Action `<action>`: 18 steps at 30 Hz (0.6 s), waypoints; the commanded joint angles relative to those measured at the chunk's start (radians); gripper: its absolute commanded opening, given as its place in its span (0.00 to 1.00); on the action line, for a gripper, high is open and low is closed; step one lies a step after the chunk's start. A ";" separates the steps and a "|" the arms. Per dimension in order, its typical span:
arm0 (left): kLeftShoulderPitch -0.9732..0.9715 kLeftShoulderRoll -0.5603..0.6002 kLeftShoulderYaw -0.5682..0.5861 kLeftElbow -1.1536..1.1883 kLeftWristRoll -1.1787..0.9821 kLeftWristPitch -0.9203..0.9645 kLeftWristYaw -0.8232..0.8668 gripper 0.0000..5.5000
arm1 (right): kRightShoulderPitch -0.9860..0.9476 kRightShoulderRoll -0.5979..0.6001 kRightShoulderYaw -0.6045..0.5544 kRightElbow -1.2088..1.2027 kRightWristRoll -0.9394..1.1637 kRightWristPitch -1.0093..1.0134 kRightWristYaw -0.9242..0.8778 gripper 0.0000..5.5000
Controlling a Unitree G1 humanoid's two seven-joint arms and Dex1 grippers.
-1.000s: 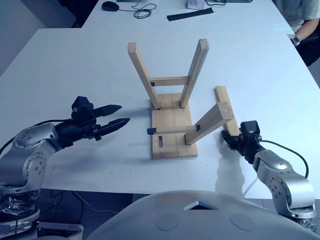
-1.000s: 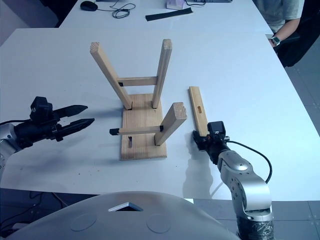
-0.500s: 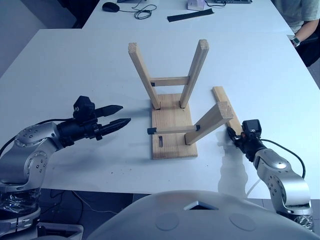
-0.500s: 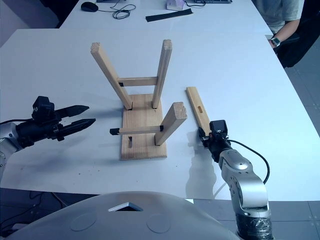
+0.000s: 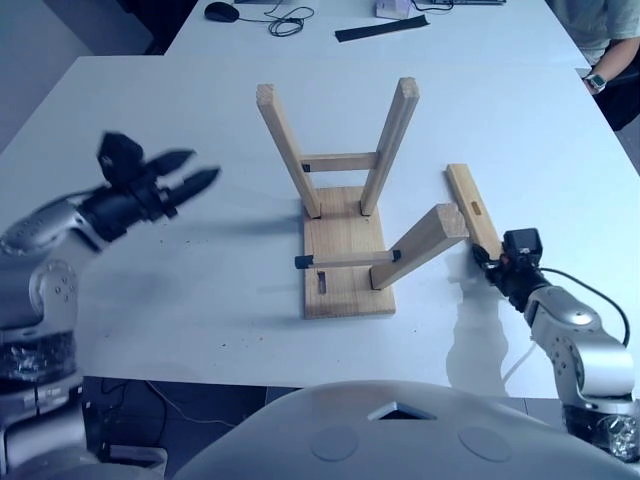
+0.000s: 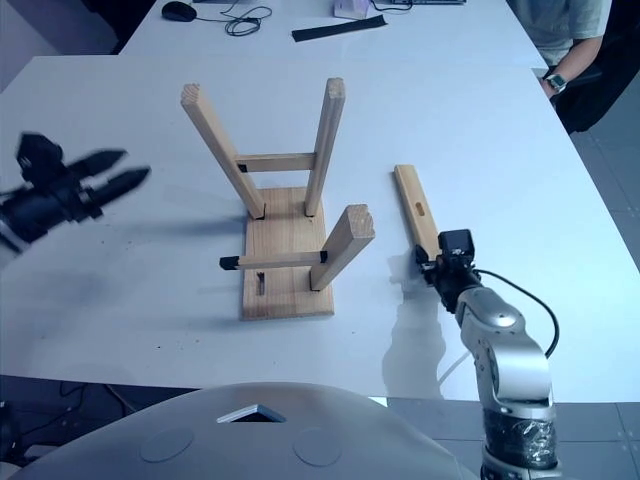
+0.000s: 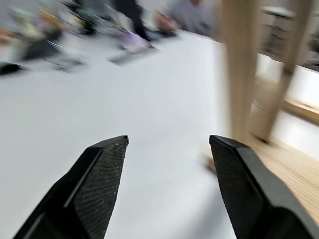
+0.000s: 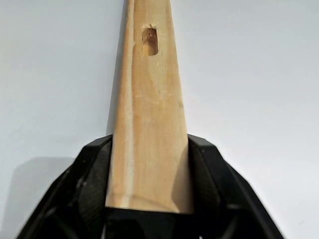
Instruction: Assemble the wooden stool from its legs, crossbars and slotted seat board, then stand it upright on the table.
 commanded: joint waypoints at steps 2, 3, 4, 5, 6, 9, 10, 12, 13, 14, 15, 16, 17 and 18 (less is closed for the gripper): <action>-0.159 -0.021 0.033 0.054 -0.030 0.062 0.077 0.55 | -0.180 -0.081 -0.144 0.017 0.097 -0.072 0.101 0.37; -0.169 -0.026 0.045 0.028 -0.068 0.078 0.061 0.55 | -0.215 -0.090 -0.169 0.008 0.130 -0.070 0.121 0.37; -0.183 -0.031 0.060 -0.003 -0.124 0.111 0.045 0.55 | -0.260 -0.097 -0.203 -0.011 0.187 -0.055 0.142 0.37; -0.194 -0.034 0.071 -0.029 -0.173 0.140 0.033 0.55 | -0.301 -0.105 -0.231 -0.030 0.243 -0.040 0.162 0.37; -0.210 -0.037 0.071 -0.074 -0.249 0.188 0.016 0.55 | -0.357 -0.115 -0.272 -0.058 0.345 -0.002 0.182 0.37; -0.251 -0.061 0.044 -0.164 -0.436 0.284 -0.038 0.55 | -0.483 -0.159 -0.345 -0.097 0.616 0.084 0.228 0.37; -0.270 -0.075 0.031 -0.175 -0.475 0.300 -0.044 0.55 | -0.513 -0.177 -0.358 -0.097 0.692 0.107 0.237 0.37; -0.316 -0.103 0.000 -0.181 -0.537 0.326 -0.041 0.55 | -0.572 -0.214 -0.377 -0.080 0.862 0.149 0.245 0.37; -0.339 -0.119 -0.009 -0.180 -0.568 0.334 -0.035 0.55 | -0.597 -0.237 -0.380 -0.065 0.960 0.167 0.258 0.37; -0.362 -0.137 -0.017 -0.178 -0.597 0.340 -0.028 0.55 | -0.619 -0.254 -0.377 -0.050 1.026 0.181 0.271 0.37; -0.385 -0.156 -0.024 -0.175 -0.623 0.342 -0.018 0.55 | -0.641 -0.272 -0.365 -0.032 1.086 0.191 0.281 0.37; -0.404 -0.173 -0.029 -0.174 -0.645 0.342 -0.008 0.55 | -0.657 -0.288 -0.352 -0.018 1.133 0.202 0.295 0.37; -0.425 -0.193 -0.038 -0.173 -0.661 0.339 0.007 0.55 | -0.672 -0.302 -0.332 -0.008 1.162 0.211 0.314 0.37; -0.443 -0.210 -0.046 -0.171 -0.675 0.338 0.023 0.55 | -0.684 -0.315 -0.313 0.003 1.195 0.220 0.329 0.37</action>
